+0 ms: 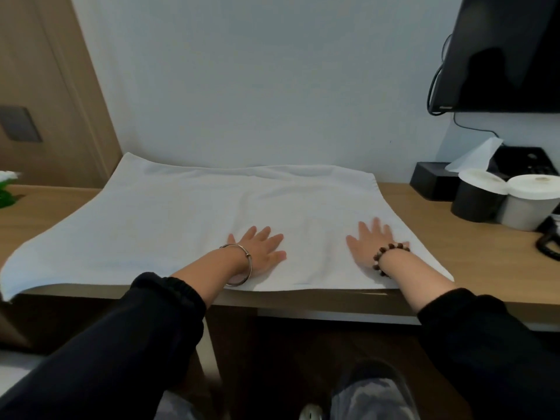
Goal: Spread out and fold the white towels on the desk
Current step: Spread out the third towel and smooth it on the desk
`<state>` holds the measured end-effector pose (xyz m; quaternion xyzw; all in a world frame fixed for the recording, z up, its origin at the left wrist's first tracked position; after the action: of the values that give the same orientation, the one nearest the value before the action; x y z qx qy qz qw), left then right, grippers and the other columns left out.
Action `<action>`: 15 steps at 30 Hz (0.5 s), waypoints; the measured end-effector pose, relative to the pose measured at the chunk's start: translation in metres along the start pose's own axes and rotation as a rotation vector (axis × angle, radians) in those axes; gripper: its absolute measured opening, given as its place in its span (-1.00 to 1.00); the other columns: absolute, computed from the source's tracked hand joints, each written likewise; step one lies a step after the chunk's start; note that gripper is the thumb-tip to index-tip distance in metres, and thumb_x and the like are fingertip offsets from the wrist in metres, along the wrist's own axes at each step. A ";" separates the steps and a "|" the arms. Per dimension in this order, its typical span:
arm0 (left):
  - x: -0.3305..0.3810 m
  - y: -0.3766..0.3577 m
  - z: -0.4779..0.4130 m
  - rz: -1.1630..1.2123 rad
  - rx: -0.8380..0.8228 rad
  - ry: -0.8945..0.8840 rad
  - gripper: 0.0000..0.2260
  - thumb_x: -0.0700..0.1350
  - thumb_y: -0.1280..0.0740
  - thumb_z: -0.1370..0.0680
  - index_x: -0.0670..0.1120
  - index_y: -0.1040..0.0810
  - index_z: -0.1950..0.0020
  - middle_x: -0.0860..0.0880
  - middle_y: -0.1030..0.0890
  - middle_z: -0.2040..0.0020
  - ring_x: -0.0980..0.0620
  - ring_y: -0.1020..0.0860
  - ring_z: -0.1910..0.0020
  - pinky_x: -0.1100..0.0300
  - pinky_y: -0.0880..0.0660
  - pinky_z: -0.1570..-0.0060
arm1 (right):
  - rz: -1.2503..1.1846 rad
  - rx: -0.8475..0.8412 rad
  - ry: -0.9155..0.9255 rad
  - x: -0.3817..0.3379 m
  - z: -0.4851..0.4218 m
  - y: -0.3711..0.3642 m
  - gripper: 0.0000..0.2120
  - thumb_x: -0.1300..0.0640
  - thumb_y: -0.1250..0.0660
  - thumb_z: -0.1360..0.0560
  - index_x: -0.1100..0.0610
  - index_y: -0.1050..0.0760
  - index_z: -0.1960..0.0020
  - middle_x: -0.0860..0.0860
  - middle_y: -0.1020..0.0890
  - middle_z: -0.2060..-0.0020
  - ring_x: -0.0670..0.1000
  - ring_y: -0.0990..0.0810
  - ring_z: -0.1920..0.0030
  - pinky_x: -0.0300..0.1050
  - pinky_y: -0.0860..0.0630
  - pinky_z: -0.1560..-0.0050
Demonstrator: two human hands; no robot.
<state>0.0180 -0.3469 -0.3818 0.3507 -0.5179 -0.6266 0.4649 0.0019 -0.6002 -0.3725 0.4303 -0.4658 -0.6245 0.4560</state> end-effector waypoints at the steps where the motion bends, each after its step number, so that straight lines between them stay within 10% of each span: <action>1: 0.000 0.002 -0.003 -0.006 -0.004 0.002 -0.49 0.26 0.09 -0.59 0.20 0.08 -0.52 0.11 0.16 -0.55 -0.05 0.20 -0.52 -0.34 0.15 -0.35 | 0.008 -0.001 0.096 -0.018 0.003 -0.004 -0.38 -0.28 0.18 -0.57 -0.09 0.24 -0.54 -0.03 0.28 -0.52 0.11 0.23 -0.52 0.38 0.12 -0.40; 9: -0.131 0.001 0.017 0.011 -0.001 0.356 -0.50 0.22 0.14 -0.60 0.23 0.20 -0.51 0.11 0.24 -0.54 -0.04 0.20 -0.53 -0.29 0.14 -0.41 | 0.136 -0.127 -0.143 -0.012 -0.003 0.011 -0.40 -0.18 0.12 -0.60 0.04 0.14 -0.55 0.14 0.07 -0.53 0.23 0.00 -0.50 0.31 -0.08 -0.42; 15: -0.132 -0.004 0.018 0.020 0.080 0.334 -0.48 0.30 0.18 -0.57 0.24 0.18 -0.51 0.13 0.20 -0.55 -0.02 0.17 -0.53 -0.24 0.17 -0.40 | 0.262 -0.055 0.456 -0.147 0.001 -0.001 -0.49 0.04 -0.08 -0.62 0.05 -0.02 -0.52 0.05 -0.10 -0.49 0.19 -0.14 -0.44 0.22 -0.25 -0.36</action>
<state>0.0430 -0.2165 -0.3875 0.4629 -0.4614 -0.5341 0.5362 0.0318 -0.4571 -0.3569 0.4832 -0.3854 -0.4593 0.6380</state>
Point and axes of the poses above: each hand's wrist, its own z-axis away from the middle knuckle, its own y-axis out of the back of the hand, x = y × z, the point moved 7 cm from there along -z, towards the middle knuckle
